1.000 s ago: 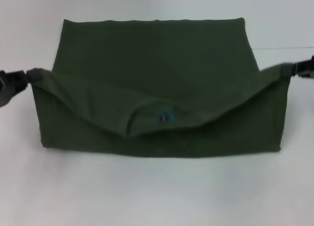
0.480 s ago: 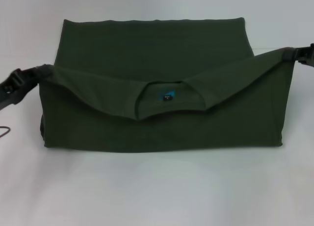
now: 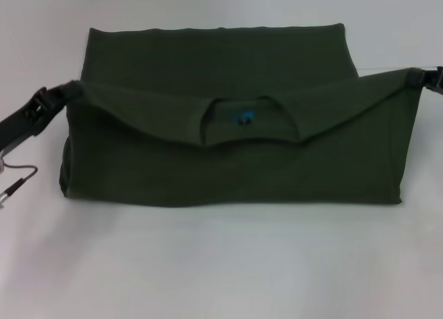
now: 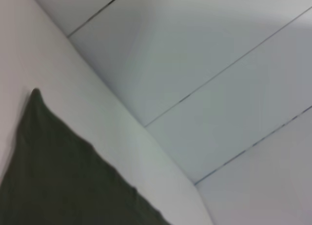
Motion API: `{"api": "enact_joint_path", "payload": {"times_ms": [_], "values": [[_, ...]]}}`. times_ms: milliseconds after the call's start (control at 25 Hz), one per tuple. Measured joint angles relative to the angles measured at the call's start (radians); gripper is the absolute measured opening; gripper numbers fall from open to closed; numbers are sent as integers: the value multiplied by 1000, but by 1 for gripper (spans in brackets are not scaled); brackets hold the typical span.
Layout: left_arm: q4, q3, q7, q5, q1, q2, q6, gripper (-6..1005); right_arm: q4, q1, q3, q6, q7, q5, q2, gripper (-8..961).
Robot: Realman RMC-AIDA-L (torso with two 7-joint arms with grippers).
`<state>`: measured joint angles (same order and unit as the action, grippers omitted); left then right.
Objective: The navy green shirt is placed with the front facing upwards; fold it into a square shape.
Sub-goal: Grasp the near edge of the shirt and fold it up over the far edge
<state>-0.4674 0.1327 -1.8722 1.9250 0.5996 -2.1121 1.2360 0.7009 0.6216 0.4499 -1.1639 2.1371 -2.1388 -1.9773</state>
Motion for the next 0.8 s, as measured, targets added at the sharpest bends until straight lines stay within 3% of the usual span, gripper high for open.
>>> {"api": "enact_joint_path", "payload": {"times_ms": [320,800], "values": [[25,-4,81,-72,35,-19,-37,26,-3,-13,2,76,-65,104,-29,39],[89,-5,234,-180,47,-42,-144,28,-80,18,13,261,-145,110,-67,37]]}}
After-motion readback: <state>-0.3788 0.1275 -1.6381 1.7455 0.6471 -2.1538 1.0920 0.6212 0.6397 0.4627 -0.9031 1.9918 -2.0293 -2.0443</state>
